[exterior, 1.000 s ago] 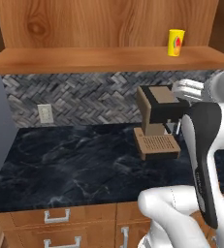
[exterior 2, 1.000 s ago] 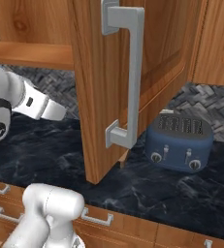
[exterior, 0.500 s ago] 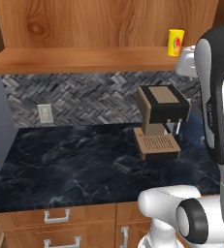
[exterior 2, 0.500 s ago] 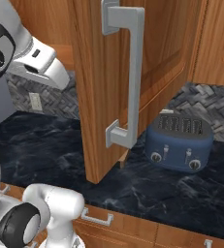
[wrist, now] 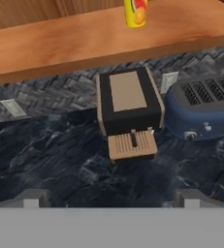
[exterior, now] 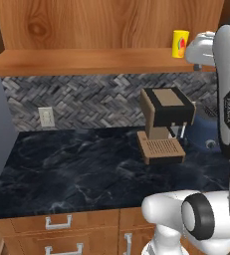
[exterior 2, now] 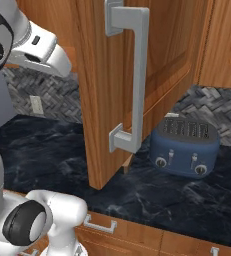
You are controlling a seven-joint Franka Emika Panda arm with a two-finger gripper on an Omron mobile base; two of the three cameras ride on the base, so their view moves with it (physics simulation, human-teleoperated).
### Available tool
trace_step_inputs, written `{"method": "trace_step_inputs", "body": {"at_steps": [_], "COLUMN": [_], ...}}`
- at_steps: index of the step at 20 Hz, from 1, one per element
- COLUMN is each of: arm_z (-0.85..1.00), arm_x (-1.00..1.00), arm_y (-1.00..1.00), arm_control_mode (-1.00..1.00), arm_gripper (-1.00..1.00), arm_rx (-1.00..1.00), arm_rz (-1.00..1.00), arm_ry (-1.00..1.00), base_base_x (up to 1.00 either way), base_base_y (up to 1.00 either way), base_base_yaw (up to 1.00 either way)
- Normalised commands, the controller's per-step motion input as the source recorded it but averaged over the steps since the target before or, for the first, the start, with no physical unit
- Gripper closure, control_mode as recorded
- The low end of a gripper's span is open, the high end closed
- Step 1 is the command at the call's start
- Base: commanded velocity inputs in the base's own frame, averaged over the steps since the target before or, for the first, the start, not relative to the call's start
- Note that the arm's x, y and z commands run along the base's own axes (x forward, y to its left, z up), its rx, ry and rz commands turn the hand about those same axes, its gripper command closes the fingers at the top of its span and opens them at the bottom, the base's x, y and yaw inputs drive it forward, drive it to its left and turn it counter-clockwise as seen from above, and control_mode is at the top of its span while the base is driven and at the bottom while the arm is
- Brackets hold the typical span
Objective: Open the cabinet directly in front. Then move the liquor and the cup to the dining counter with the candle on it.
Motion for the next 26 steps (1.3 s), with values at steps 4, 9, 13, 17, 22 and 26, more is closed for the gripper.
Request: {"method": "trace_step_inputs", "body": {"at_steps": [4,9,13,17,22,26], "arm_z": [0.43,0.63,0.11,0.0,-0.29,-0.34], "arm_x": [-0.01,0.0,0.0,0.0,0.01,0.05], "arm_y": [0.0,0.0,0.0,-0.19,-0.42,-0.16], "arm_control_mode": [-1.0,-1.0,-1.0,-1.0,-1.0,-1.0], "arm_gripper": [-1.0,-1.0,-1.0,-1.0,-1.0,-1.0], "arm_rx": [-0.04,-0.01,-0.01,0.0,-0.07,-0.1], "arm_rz": [0.14,0.03,0.0,0.04,0.08,0.1], "arm_ry": [-0.17,-0.01,0.0,-0.01,-0.15,-0.1], "base_base_x": [0.0,0.0,0.0,0.0,0.0,0.0], "base_base_y": [0.0,0.0,0.0,0.0,0.0,0.0], "base_base_yaw": [0.0,0.0,0.0,0.0,0.0,0.0]}}
